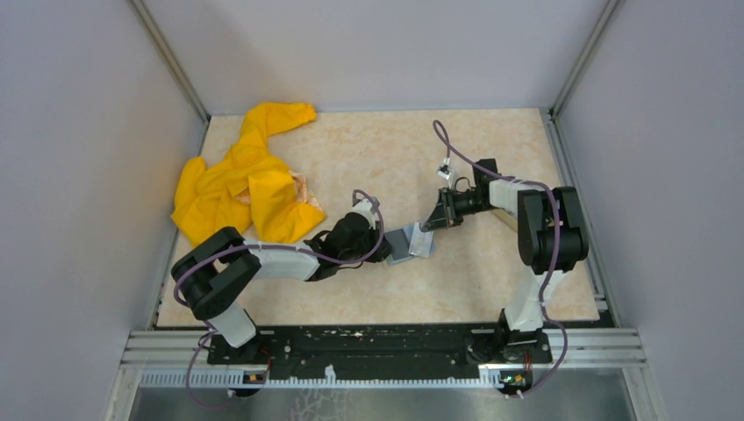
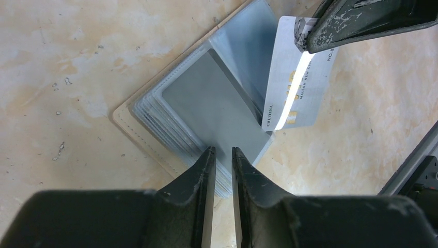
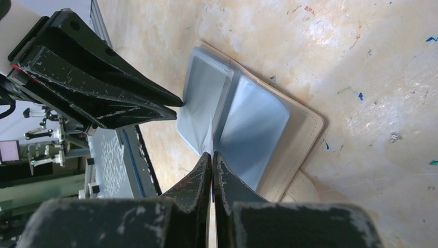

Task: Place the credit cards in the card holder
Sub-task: Insert the credit card into the card holder.

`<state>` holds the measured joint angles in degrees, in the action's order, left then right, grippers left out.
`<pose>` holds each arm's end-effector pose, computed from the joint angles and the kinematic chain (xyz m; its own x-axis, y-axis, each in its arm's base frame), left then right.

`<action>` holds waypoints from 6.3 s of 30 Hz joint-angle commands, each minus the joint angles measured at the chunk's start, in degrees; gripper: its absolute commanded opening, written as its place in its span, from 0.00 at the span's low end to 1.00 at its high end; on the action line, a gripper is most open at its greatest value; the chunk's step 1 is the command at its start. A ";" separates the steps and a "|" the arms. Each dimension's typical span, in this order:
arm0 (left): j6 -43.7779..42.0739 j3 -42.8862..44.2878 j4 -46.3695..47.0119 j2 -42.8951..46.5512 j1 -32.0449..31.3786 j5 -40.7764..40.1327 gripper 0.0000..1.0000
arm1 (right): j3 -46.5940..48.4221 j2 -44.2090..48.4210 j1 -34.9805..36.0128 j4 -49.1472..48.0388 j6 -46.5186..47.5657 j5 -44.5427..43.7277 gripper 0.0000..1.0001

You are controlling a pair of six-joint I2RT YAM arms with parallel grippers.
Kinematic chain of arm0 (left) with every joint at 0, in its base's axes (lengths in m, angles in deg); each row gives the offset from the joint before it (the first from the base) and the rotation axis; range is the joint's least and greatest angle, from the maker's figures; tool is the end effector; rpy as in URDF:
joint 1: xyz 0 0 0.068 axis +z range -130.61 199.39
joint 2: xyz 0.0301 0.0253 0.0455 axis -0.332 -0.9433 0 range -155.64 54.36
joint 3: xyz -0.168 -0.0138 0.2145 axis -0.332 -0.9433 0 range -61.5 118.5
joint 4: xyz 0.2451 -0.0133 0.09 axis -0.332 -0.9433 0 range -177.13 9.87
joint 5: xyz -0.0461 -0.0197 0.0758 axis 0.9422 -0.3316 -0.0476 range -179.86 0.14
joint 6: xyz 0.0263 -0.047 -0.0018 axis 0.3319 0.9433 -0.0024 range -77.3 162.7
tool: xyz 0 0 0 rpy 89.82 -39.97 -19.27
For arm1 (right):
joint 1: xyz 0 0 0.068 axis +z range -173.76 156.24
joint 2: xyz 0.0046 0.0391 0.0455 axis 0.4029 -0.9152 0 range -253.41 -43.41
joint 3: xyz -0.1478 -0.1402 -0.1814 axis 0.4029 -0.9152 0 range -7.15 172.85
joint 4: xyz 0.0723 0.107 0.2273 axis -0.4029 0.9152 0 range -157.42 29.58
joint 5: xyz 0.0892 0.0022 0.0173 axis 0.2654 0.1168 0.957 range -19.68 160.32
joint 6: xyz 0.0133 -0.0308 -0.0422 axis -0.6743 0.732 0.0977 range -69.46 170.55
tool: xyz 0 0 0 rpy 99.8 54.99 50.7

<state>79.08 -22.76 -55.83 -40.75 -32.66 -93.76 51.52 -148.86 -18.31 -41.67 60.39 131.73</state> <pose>0.1999 -0.2523 0.1476 -0.7085 -0.0538 -0.7037 0.4112 0.7789 -0.4736 0.3247 0.0625 0.1437 -0.8829 -0.1664 -0.4391 -0.4658 0.4293 0.7738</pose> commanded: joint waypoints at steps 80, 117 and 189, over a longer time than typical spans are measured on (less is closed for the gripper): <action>-6.21 10.00 -15.61 -5.40 1.69 -0.67 0.45 | 8.54 -9.48 5.71 7.15 -4.10 -18.32 0.00; -4.30 15.67 -13.24 2.25 -5.55 4.62 0.49 | 10.64 -10.63 7.36 6.83 -5.30 -14.82 0.10; -3.72 22.33 -29.24 0.91 -14.22 -30.19 0.73 | 2.72 22.67 2.32 2.19 11.79 -6.19 0.37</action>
<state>79.25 7.16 -92.99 -47.11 -47.11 -127.88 57.60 -134.17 -16.05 -33.34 67.23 120.23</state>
